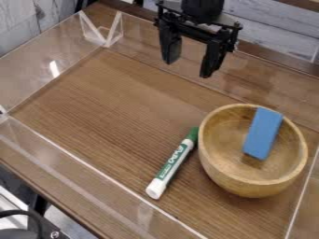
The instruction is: Remove the blue block from inside the brown bowl and put it on the table
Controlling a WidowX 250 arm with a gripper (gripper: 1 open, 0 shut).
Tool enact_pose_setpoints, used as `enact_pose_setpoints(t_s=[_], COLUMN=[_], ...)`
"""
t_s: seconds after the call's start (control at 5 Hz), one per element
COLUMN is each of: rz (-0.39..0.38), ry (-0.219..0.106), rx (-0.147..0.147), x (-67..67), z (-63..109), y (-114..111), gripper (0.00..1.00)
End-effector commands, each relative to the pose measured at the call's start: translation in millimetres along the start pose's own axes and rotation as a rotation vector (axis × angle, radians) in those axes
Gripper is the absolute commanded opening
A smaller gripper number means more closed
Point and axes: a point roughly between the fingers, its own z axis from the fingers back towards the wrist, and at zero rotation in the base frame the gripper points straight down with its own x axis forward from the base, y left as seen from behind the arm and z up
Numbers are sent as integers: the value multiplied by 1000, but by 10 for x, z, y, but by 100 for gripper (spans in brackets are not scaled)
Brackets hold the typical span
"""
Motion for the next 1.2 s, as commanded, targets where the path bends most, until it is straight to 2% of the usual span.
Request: enact_pose_setpoints(t_s=[0.0, 0.8, 1.0], rz=[3, -27, -35], ry=[7, -14, -30], rx=[-4, -28, -35], x=[8, 77, 101], z=[-57, -204, -231], y=[-67, -549, -662], gripper=[100, 100, 100])
